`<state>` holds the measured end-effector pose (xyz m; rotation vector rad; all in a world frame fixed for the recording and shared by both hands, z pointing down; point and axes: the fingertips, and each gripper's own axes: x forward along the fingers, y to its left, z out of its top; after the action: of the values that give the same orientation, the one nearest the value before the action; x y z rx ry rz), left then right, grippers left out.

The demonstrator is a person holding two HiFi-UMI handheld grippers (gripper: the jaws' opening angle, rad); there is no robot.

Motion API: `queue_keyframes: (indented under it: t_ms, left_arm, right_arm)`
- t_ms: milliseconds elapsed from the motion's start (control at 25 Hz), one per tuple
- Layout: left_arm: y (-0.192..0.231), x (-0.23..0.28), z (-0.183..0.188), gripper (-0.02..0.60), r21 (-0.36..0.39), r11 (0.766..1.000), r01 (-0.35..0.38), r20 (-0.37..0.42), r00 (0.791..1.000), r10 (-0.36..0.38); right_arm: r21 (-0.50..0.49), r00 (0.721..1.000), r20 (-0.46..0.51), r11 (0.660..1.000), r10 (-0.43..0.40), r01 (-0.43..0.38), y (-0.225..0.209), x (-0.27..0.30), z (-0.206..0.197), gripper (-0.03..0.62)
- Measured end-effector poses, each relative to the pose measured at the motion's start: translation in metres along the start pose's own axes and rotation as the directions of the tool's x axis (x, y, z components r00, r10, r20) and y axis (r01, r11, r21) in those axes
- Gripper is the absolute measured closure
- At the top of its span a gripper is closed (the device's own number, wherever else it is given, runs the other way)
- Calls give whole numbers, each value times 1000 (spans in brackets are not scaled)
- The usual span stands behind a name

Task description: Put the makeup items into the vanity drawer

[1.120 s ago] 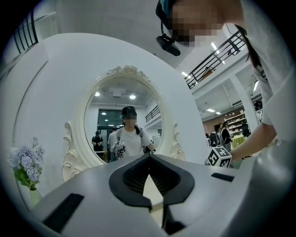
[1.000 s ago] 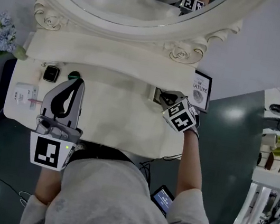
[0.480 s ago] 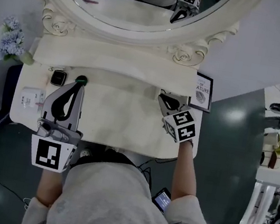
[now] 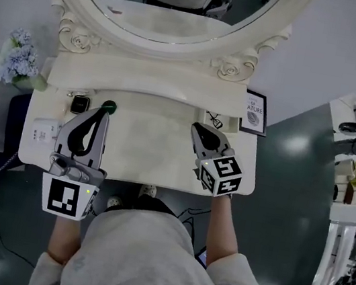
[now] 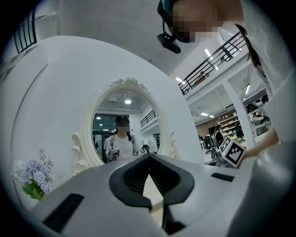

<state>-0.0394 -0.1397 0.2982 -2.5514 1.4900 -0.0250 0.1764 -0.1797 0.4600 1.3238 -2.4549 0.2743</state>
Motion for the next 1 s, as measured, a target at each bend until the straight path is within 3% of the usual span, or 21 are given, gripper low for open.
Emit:
queue_keyframes:
  t_ms: [200, 440, 1000]
  left_arm:
    - [2, -11, 14, 568, -28, 1000, 5, 54, 999, -4]
    - [-5, -33, 4, 568, 34, 996, 76, -6, 997, -76]
    - [-12, -76, 12, 568, 21, 992, 122, 5, 992, -122]
  right_arm:
    - [8, 996, 90, 1000, -30, 30, 25, -21, 25, 566]
    - [21, 984, 168, 998, -64, 61, 51, -46, 44, 566]
    - [35, 933, 345, 995, -100, 94, 113, -102, 87, 566]
